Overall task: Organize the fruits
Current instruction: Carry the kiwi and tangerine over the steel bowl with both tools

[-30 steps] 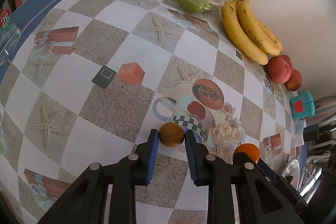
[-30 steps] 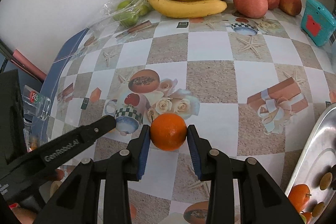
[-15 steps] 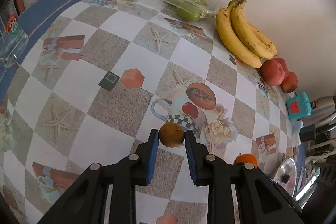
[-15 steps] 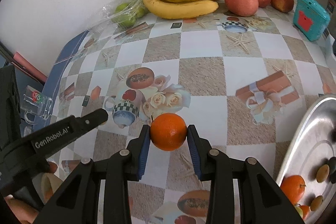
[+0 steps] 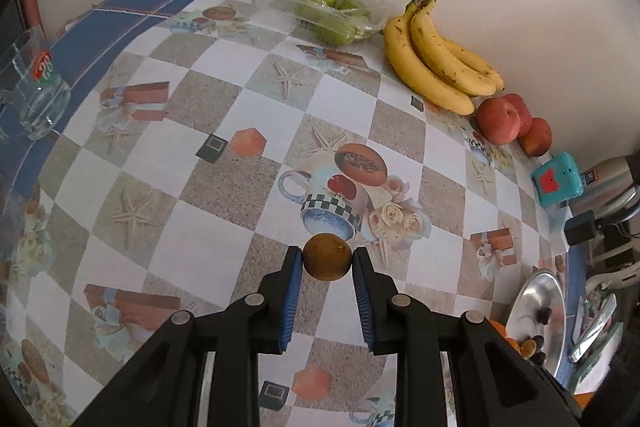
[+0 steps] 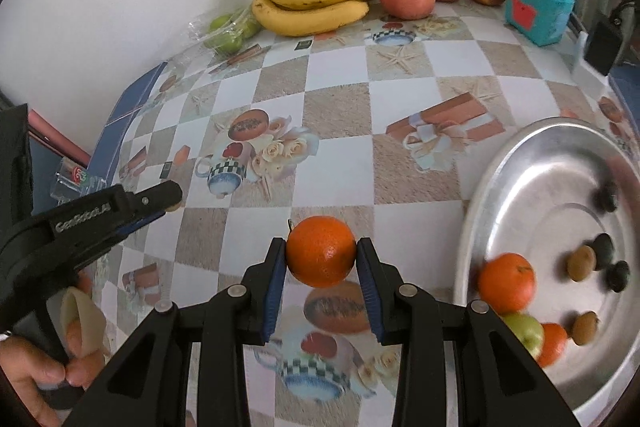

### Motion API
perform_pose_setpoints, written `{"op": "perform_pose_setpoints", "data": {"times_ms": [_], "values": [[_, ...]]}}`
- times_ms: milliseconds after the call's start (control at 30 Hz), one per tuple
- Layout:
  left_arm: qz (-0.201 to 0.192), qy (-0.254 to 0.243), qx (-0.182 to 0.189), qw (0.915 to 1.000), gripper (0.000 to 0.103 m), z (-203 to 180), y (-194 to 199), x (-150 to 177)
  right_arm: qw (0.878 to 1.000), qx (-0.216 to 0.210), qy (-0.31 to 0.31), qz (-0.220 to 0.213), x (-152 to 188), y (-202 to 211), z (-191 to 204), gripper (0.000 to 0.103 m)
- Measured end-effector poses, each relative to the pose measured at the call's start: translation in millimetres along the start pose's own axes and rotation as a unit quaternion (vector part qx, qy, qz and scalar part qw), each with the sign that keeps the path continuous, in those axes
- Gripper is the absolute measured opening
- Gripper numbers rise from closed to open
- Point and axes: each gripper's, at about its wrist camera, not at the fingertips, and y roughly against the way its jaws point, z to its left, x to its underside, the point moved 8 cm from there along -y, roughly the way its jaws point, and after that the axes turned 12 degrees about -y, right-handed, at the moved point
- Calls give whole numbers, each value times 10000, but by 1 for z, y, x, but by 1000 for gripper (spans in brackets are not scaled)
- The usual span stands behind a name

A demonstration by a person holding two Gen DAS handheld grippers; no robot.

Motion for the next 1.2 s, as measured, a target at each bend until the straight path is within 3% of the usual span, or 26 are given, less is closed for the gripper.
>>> {"op": "perform_pose_setpoints", "data": {"times_ms": [367,733,1000,1200], "values": [[-206,-27,-173,9996,28,-3,23,6,9986,50,322,-423,15,49,2,37],[-358,-34,-283,9990,28,-12,38,9,9986,181,206,-462,25,62,-18,37],[-308,-261,-389,9984,28,-31,37,13,9987,225,-158,-423,15,62,-43,37],[-213,-624,-189,9976,28,-66,31,20,9969,294,-592,-431,5,62,-72,37]]}}
